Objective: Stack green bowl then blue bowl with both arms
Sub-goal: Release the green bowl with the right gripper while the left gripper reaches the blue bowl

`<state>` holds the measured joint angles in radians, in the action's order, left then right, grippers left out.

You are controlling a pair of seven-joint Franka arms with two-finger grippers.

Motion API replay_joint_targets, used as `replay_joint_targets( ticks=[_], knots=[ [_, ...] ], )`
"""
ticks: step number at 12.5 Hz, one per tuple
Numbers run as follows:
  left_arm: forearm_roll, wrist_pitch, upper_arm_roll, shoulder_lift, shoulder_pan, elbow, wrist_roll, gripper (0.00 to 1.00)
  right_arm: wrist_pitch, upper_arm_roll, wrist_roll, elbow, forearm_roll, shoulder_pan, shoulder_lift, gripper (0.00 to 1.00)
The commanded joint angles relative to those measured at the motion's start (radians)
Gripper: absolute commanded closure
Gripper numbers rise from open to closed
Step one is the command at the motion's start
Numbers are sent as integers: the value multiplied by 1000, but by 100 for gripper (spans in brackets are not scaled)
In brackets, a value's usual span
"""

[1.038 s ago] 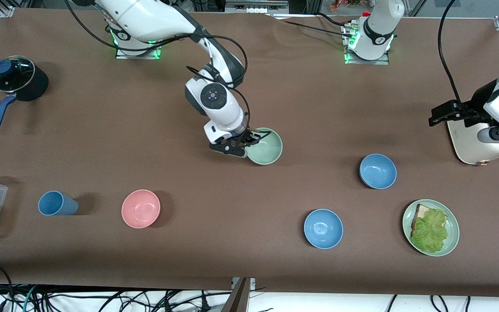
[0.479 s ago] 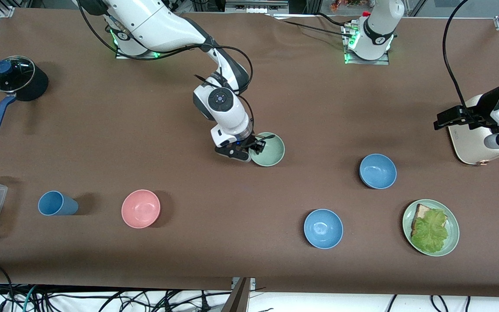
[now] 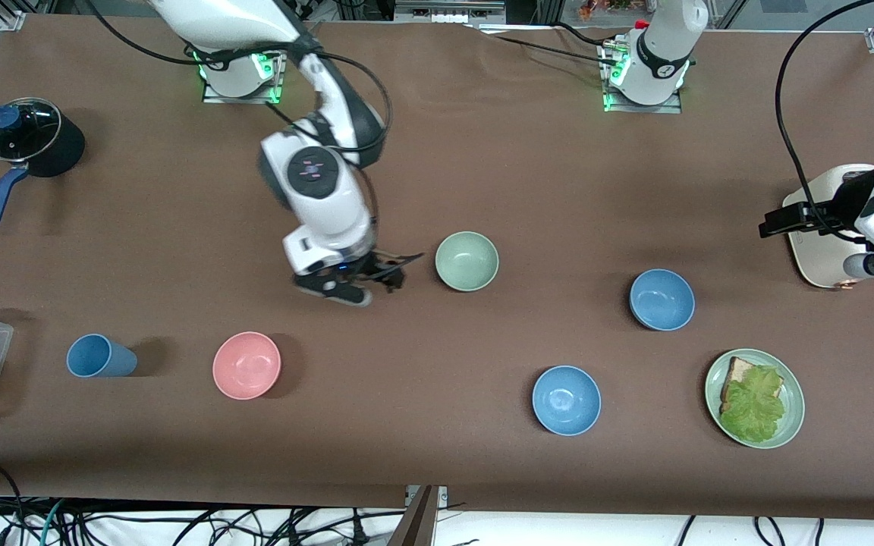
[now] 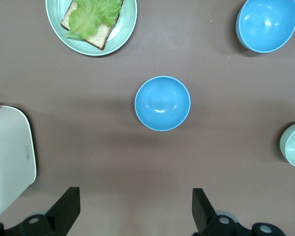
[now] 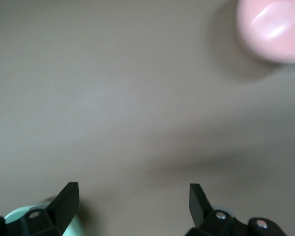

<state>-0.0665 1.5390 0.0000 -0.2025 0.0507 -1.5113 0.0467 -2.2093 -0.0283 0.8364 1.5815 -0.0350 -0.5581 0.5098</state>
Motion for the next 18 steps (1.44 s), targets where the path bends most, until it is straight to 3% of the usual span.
replay_joint_targets(
  ticks=[1, 2, 5, 8, 11, 14, 18],
  knots=[
    [-22, -8, -5, -28, 18, 33, -10, 0, 126, -19, -194, 31, 47, 88, -106, 1],
    [-27, -7, -8, -46, 29, 34, -10, 0, 185, -22, -267, 40, 91, 131, -150, 1],
    [-76, 47, -6, -69, 31, 33, -10, 0, 285, -30, -468, 141, 113, 249, -316, 1],
    [-59, 127, -14, -138, 24, 16, -14, 0, 463, -71, -558, 129, 112, 285, -410, 1],
    [-52, 248, -14, -195, 17, -33, -19, 0, 603, -16, -644, 45, 107, 392, -433, 1],
    [-23, 369, -14, -294, 15, -47, -43, 0, 655, -28, -701, 3, 99, 399, -435, 1],
    [-56, 619, -14, -337, 17, -180, -142, 0, 665, -28, -730, 3, 72, 399, -439, 1]
  ],
)
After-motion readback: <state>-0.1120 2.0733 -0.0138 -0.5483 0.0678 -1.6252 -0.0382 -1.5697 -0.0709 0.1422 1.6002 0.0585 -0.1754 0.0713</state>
